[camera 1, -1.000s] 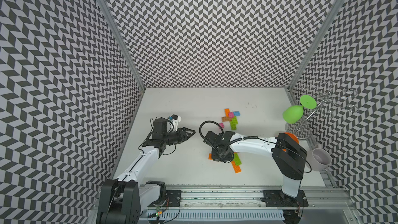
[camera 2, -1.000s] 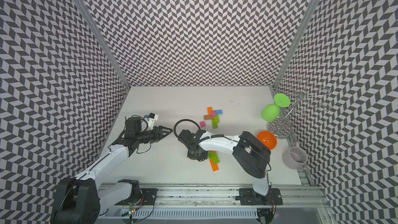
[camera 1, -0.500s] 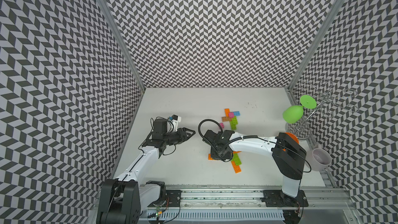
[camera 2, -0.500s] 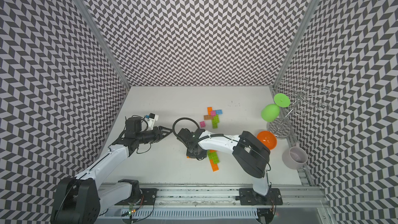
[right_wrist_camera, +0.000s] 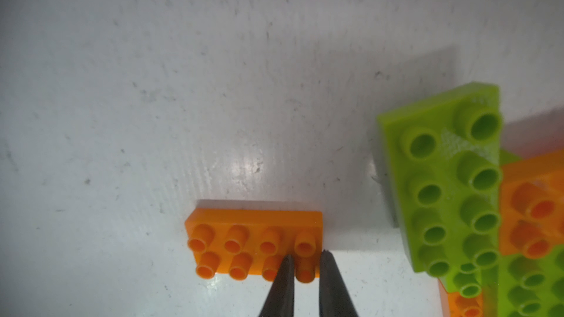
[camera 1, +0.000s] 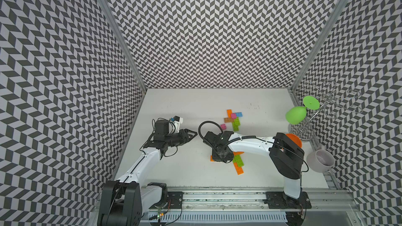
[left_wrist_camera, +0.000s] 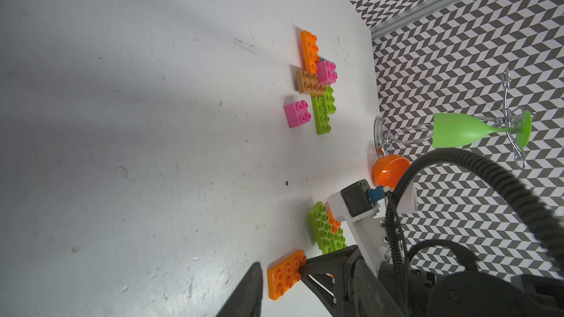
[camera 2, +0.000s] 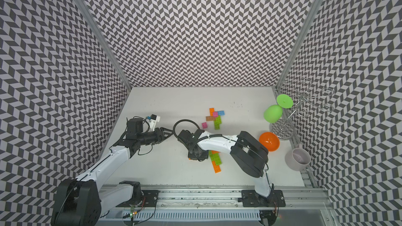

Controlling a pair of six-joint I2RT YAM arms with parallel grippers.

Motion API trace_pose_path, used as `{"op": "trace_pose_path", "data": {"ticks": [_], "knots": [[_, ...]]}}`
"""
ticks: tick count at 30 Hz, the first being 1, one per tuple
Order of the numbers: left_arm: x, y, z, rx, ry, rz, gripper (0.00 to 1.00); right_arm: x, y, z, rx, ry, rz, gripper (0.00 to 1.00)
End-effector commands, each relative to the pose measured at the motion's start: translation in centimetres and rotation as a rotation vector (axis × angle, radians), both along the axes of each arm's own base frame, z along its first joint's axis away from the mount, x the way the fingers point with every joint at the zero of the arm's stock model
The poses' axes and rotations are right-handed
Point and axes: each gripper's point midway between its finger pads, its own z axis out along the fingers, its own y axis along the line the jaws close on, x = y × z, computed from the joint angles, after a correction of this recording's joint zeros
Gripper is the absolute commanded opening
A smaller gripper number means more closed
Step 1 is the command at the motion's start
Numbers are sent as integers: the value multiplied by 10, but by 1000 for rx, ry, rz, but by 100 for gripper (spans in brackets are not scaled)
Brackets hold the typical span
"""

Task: Assemble a small pinwheel with lego
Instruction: Pick up the lego brick from the center of the board.

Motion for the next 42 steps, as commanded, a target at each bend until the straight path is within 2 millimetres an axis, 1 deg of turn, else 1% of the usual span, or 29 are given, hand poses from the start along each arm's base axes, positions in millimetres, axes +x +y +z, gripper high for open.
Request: {"op": "trace_pose_path", "data": {"ticks": [1, 7, 13, 16, 20, 22, 26, 28, 34, 38, 42], "knots": [[2, -1, 7, 8, -34, -12, 49, -5, -15, -17, -91, 37, 15, 16], [2, 0, 6, 11, -36, -9, 49, -10, -19, -27, -116, 71, 29, 11], [2, 0, 6, 14, -36, -5, 49, -9, -15, -28, -114, 79, 60, 8], [2, 1, 5, 13, -33, -3, 49, -7, -12, -24, -103, 70, 101, 7], [1, 1, 5, 13, -28, 0, 49, -5, -4, -13, -66, 45, 243, 4], [1, 1, 4, 13, -27, 2, 50, -6, -4, -7, -50, 30, 316, 2], [0, 1, -2, 16, -17, 9, 52, -12, -15, 2, -49, 8, 425, 2], [0, -2, -4, 22, -14, 3, 53, -15, -21, 5, -53, 2, 453, 2], [-4, -14, -11, 45, 3, -8, 54, -18, -34, 24, -54, -35, 496, 2], [-7, -22, -14, 48, 11, -14, 54, -20, -44, 28, -78, -41, 506, 2], [-7, -24, -14, 52, 14, -12, 54, -18, -53, 28, -110, -45, 506, 2]]}}
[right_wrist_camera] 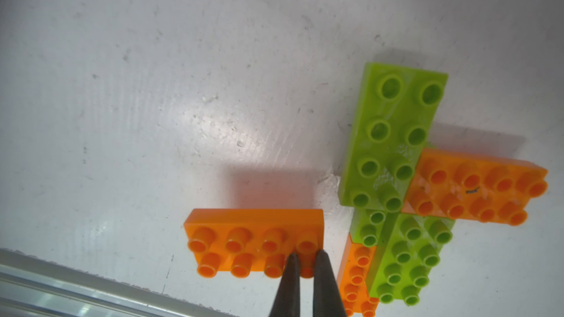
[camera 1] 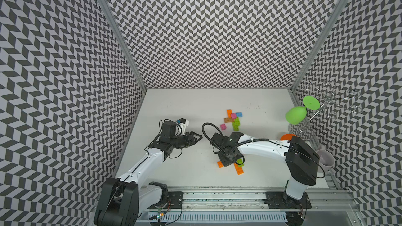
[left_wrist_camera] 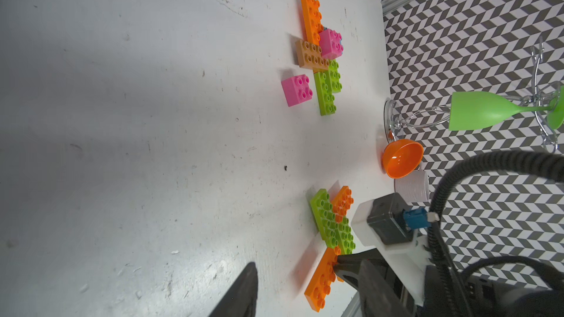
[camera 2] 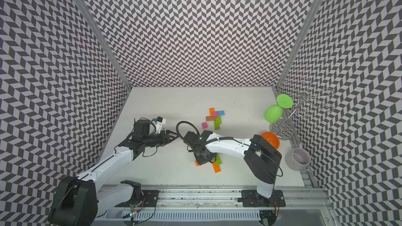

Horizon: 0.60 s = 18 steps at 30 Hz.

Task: Assemble a small pinwheel with lego
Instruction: Pick up the lego brick from the center of the board, then assemble the lego brick with the lego brick.

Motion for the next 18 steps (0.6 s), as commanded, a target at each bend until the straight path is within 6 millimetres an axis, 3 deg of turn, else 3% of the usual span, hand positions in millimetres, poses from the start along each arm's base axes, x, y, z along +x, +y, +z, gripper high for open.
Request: {"op": "trace_pose_path", "data": {"ticks": [1, 18], "knots": [[5, 0, 1, 6, -20, 22, 54, 2, -13, 3, -41, -27, 16, 2], [5, -2, -2, 20, -15, 23, 54, 17, -30, 4, -45, -39, -22, 3]]}}
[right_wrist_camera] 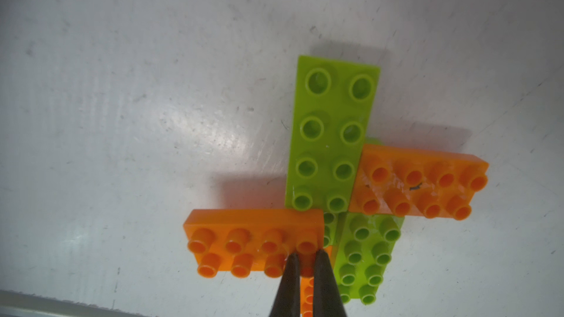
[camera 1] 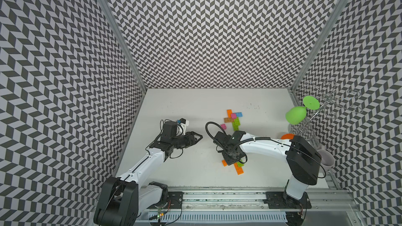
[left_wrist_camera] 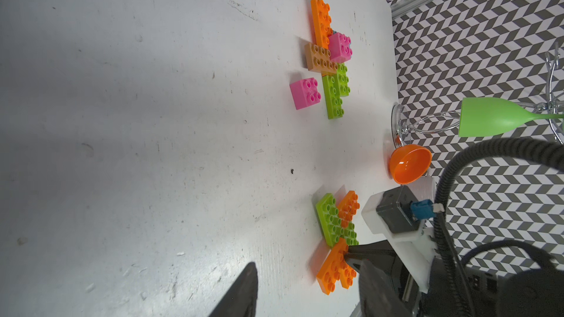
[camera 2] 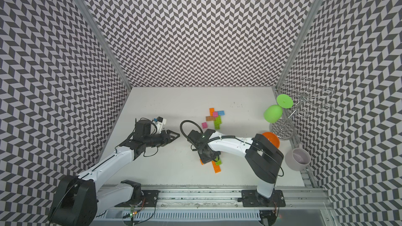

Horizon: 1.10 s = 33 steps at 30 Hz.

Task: Assemble a small pinwheel with lego
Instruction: Assemble the lego brick with the lego brick.

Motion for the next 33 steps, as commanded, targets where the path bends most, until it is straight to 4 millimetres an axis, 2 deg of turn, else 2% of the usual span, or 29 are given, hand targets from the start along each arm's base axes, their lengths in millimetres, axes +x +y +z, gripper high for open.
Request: {"op": "trace_pose_path", "data": {"ticks": [1, 7, 17, 27, 33], "knots": [[4, -1, 1, 2, -19, 3, 54, 5, -5, 7, 8, -25, 1, 3], [3, -1, -1, 4, -13, 4, 53, 5, -8, 1, 3, -9, -3, 3], [4, 0, -3, 7, -11, 5, 53, -7, -13, -7, 0, 45, -17, 3], [5, -1, -1, 6, -12, 4, 53, 8, -24, -18, -6, 44, -64, 2], [7, -2, -1, 3, -9, 5, 53, 2, -28, -36, -36, 116, -49, 2]]}}
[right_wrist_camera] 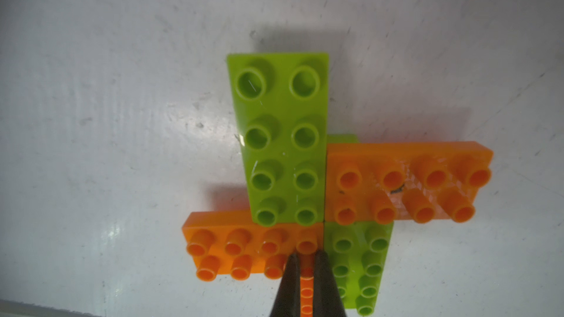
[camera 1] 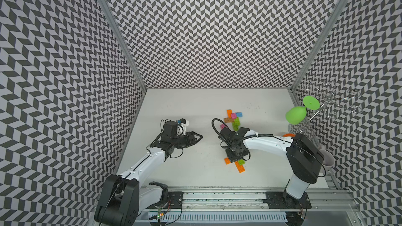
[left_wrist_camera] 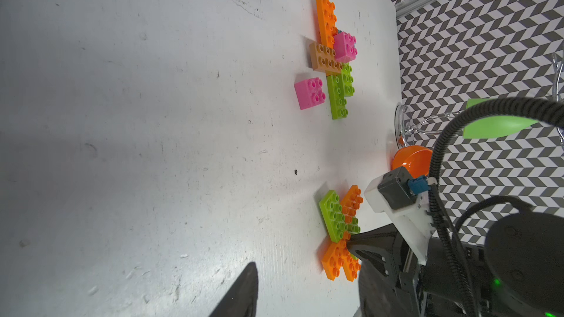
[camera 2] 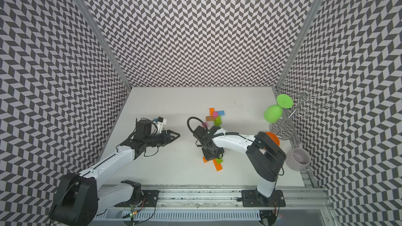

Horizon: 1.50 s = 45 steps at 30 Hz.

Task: Assemble a small pinwheel with lego
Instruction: Assemble the lego brick with the lego brick.

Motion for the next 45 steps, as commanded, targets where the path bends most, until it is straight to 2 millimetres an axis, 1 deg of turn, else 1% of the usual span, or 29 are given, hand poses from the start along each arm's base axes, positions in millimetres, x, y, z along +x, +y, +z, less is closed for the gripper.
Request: {"op": "trace_pose_path", "data": {"ticks": [1, 7, 11, 16, 21, 25, 27, 30, 34, 37, 40, 45], "knots": [[5, -2, 4, -2, -21, 2, 53, -10, -14, -29, -76, 71, 21, 2], [7, -2, 5, -3, -24, 2, 53, -24, -27, -45, -128, 128, 33, 2], [7, -3, 4, -1, -22, 0, 53, -40, -42, -57, -204, 170, 51, 2], [8, -3, 4, 0, -23, 0, 53, -57, -49, -66, -223, 209, 70, 2], [7, -2, 6, 3, -26, 2, 53, -64, -55, -71, -247, 216, 87, 0], [6, -1, 2, 7, -18, 3, 53, -65, -54, -78, -237, 220, 60, 0], [6, -1, 1, 8, -13, 1, 53, -63, -47, -78, -206, 221, 15, 0], [6, -1, 1, 8, -13, 3, 53, -54, -27, -72, -117, 220, -85, 0], [7, -1, 3, 8, -17, 3, 53, -31, -4, -57, -20, 184, -229, 0], [7, -1, 4, 8, -16, 2, 53, -15, 3, -49, 4, 142, -301, 0], [7, -1, 5, 11, -21, 2, 53, -5, 6, -45, 23, 120, -348, 0], [6, -1, 6, 11, -19, 2, 53, 4, 10, -34, 36, 89, -352, 4]]}}
